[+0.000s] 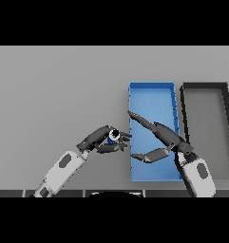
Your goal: Pick up the blue pipe and place it into the blue bin.
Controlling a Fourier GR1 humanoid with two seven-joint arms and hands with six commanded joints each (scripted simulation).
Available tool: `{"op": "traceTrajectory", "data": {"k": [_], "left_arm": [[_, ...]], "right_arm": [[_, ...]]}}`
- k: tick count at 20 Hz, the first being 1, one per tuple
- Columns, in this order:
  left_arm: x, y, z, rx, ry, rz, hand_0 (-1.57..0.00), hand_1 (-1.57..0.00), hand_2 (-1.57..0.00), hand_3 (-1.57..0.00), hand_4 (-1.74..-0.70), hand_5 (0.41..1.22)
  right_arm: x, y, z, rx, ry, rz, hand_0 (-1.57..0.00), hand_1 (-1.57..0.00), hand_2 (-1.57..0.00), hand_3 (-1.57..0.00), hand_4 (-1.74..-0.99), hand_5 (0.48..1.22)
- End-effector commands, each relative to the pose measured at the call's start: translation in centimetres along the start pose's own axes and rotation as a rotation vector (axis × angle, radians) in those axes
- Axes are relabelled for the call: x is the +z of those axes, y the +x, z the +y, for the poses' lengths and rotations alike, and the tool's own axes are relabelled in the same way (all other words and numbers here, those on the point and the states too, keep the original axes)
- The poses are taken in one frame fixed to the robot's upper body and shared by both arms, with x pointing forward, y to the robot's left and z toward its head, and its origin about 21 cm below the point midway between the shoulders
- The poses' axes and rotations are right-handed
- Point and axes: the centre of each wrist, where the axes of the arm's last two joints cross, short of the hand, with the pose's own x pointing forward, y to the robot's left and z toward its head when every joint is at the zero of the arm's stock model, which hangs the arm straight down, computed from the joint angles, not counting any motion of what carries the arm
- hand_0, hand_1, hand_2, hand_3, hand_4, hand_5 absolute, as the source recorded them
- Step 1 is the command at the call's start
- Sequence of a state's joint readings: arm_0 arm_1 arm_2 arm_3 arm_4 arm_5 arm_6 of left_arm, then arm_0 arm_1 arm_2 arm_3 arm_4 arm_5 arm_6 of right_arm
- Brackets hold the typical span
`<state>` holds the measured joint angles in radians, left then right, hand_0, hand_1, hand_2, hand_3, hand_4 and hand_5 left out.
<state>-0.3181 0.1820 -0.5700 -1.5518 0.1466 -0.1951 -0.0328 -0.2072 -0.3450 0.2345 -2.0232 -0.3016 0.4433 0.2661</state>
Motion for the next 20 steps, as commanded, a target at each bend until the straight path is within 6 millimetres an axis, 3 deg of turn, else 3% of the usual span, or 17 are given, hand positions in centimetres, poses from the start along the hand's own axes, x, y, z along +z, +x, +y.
{"op": "traceTrajectory", "data": {"k": [1, 4, 9, 14, 18, 19, 20], "left_arm": [[0.0, -0.1, -0.3, 0.004, 0.001, -0.009, -1.57, -1.57, -1.57, -1.43, -1.73, 1.221], [0.3, 0.0, 0.0, 0.005, -0.001, -0.024, -1.57, -1.57, -1.57, -1.44, -1.73, 1.221], [0.1, -0.3, 0.1, 0.025, -0.032, -0.046, -1.57, -1.57, -1.57, -1.48, -1.73, 1.221], [0.3, -0.4, 0.9, 0.04, -0.033, -0.035, -1.57, -1.57, -1.57, -1.51, -1.73, 1.221], [0.3, -0.2, 0.8, 0.063, -0.055, -0.025, -1.57, -1.57, -1.57, -1.47, -1.72, 1.221], [0.5, -0.2, 0.8, 0.061, -0.067, -0.036, -1.57, -1.57, -1.57, -1.4, -1.72, 1.221], [0.0, 0.0, 1.0, 0.025, -0.066, -0.062, -1.5, -1.39, -1.37, -1.15, -1.63, 1.221]], "right_arm": [[-0.5, 0.1, 0.2, 0.01, 0.037, 0.002, 0.0, 0.0, 0.0, 0.0, -1.297, 0.526], [-2.4, 1.0, 0.3, 0.051, 0.12, -0.019, 0.0, 0.0, 0.0, 0.0, -1.304, 0.532], [-5.9, 1.6, 1.2, 0.057, 0.238, -0.036, 0.0, 0.0, 0.0, 0.0, -1.251, 0.535], [-8.5, 1.2, 2.0, 0.052, 0.273, 0.002, 0.0, 0.0, 0.0, 0.0, -1.222, 0.512], [-10.8, 1.0, 2.1, 0.055, 0.329, 0.018, -0.01, -0.04, -0.07, -0.01, -1.241, 0.516], [-11.1, 0.8, 2.0, 0.053, 0.342, 0.012, -0.05, -0.08, -0.11, -0.04, -1.268, 0.519], [-11.4, 0.8, 2.3, 0.057, 0.362, 0.016, -0.14, -0.17, -0.19, -0.11, -1.308, 0.523]]}}
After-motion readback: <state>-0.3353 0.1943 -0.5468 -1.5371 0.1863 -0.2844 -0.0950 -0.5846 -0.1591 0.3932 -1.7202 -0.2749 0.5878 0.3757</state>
